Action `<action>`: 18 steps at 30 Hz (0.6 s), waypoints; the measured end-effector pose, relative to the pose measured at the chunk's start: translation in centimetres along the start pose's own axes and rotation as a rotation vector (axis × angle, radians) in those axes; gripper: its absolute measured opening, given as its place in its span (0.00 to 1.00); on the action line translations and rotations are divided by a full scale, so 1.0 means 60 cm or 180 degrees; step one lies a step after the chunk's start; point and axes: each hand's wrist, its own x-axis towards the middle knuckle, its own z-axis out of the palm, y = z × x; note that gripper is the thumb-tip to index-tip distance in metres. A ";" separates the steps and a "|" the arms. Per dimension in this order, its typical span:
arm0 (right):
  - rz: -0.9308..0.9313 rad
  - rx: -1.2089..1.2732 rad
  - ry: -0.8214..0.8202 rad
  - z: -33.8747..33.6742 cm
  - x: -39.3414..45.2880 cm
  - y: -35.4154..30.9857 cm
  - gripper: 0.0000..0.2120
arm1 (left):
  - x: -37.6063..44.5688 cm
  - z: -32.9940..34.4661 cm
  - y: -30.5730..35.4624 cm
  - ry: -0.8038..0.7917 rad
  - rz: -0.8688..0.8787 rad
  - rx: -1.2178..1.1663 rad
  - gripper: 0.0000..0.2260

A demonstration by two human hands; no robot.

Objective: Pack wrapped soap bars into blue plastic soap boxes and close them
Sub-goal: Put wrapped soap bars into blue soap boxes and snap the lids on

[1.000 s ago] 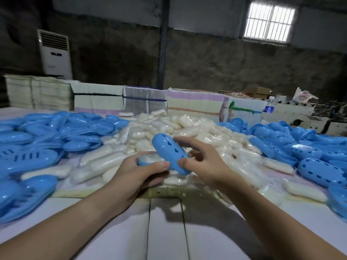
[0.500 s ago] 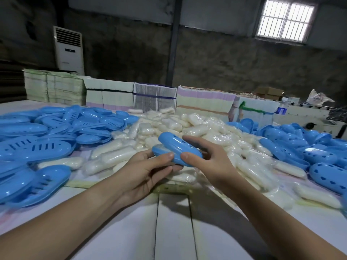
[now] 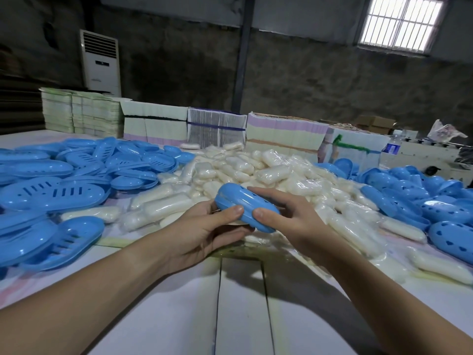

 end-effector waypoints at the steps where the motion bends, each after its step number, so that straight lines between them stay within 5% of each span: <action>1: 0.0003 -0.0008 -0.0039 -0.001 0.000 0.000 0.25 | 0.000 -0.001 0.000 -0.0020 -0.0021 0.0003 0.24; 11: 0.0030 0.0224 -0.0277 -0.008 -0.003 -0.002 0.19 | -0.002 -0.005 -0.002 -0.0276 -0.0127 0.0055 0.18; 18: -0.0167 0.0010 0.0210 0.014 0.003 -0.007 0.16 | 0.000 0.007 -0.004 -0.0076 0.0044 -0.0188 0.21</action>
